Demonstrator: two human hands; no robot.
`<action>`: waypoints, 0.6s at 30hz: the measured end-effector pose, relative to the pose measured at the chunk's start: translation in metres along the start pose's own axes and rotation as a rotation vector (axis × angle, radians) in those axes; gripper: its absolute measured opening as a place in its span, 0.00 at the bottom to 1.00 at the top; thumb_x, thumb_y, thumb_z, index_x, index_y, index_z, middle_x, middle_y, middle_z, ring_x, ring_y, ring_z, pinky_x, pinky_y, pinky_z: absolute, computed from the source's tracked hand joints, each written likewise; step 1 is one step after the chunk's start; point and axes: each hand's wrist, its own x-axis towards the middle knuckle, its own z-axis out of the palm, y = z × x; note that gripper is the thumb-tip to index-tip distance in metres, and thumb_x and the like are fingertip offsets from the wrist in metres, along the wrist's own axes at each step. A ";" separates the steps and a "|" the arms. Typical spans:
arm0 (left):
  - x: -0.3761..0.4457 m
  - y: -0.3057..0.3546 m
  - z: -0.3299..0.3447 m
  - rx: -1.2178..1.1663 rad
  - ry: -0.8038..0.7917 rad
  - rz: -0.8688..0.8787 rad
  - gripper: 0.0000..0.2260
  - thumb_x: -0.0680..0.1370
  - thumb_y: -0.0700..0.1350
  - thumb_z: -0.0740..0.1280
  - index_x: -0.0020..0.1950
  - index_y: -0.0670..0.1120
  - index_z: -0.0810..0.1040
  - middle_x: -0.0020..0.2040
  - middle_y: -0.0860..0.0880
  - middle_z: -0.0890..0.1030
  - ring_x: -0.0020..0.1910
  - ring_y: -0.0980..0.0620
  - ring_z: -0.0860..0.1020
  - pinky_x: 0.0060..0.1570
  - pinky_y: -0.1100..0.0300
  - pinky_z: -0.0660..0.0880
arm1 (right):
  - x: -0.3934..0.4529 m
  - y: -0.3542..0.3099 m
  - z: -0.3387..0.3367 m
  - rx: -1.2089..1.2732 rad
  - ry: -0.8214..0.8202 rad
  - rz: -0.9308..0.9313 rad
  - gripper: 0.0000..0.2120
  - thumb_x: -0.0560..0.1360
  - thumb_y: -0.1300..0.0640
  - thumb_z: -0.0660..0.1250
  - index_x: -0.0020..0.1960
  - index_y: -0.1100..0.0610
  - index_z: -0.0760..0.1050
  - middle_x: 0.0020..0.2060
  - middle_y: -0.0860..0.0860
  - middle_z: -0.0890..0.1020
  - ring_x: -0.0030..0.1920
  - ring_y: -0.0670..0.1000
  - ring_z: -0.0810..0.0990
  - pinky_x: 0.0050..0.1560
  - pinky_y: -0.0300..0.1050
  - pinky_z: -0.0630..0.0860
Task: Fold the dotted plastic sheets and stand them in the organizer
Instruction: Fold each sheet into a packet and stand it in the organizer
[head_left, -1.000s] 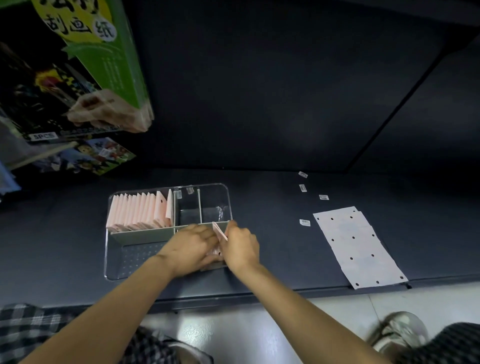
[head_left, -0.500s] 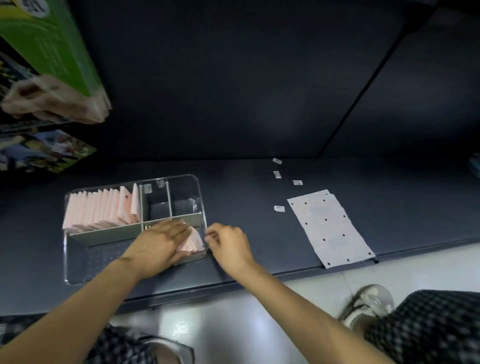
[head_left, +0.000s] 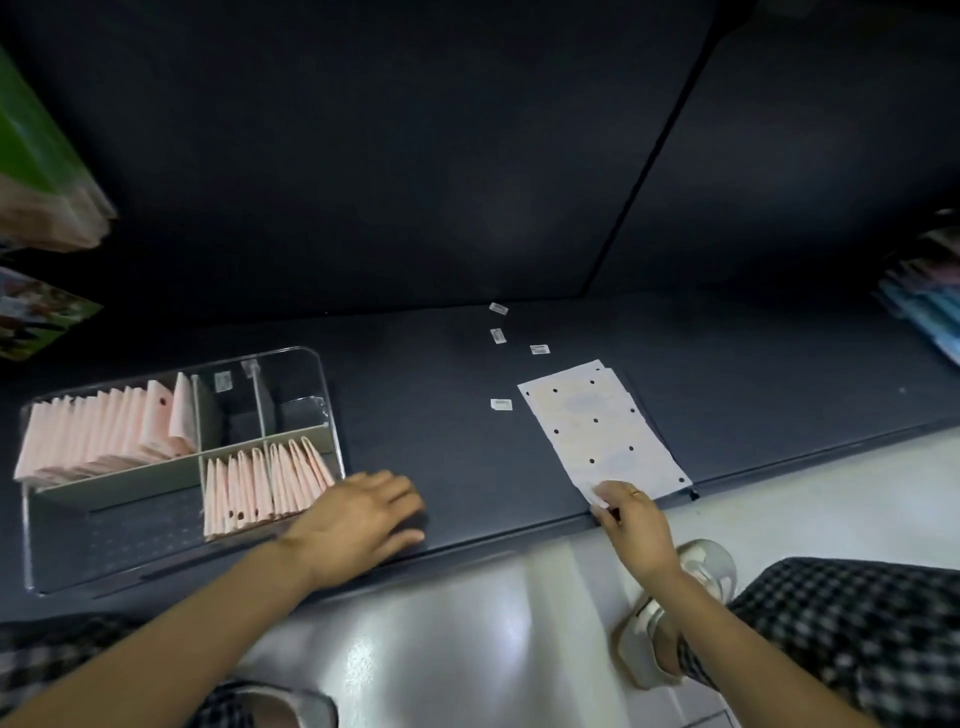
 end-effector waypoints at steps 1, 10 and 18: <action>0.001 0.004 0.010 -0.038 -0.091 -0.059 0.20 0.79 0.60 0.53 0.60 0.51 0.76 0.58 0.53 0.77 0.55 0.52 0.77 0.54 0.61 0.73 | 0.000 0.001 0.000 0.027 0.041 0.006 0.06 0.76 0.61 0.65 0.51 0.62 0.78 0.49 0.56 0.82 0.50 0.59 0.79 0.45 0.47 0.73; 0.004 0.016 0.046 -0.129 -0.316 -0.274 0.22 0.80 0.61 0.53 0.73 0.56 0.63 0.73 0.57 0.62 0.71 0.56 0.62 0.69 0.61 0.60 | 0.007 -0.026 -0.015 0.228 0.131 -0.066 0.10 0.81 0.58 0.58 0.50 0.60 0.77 0.43 0.54 0.82 0.43 0.56 0.79 0.43 0.48 0.72; 0.033 0.044 0.035 -0.488 -0.044 -0.417 0.28 0.75 0.53 0.69 0.73 0.54 0.65 0.68 0.58 0.69 0.68 0.57 0.65 0.65 0.64 0.62 | -0.012 -0.106 0.000 0.309 -0.237 -0.308 0.07 0.79 0.56 0.60 0.47 0.57 0.75 0.31 0.44 0.76 0.33 0.46 0.73 0.41 0.46 0.70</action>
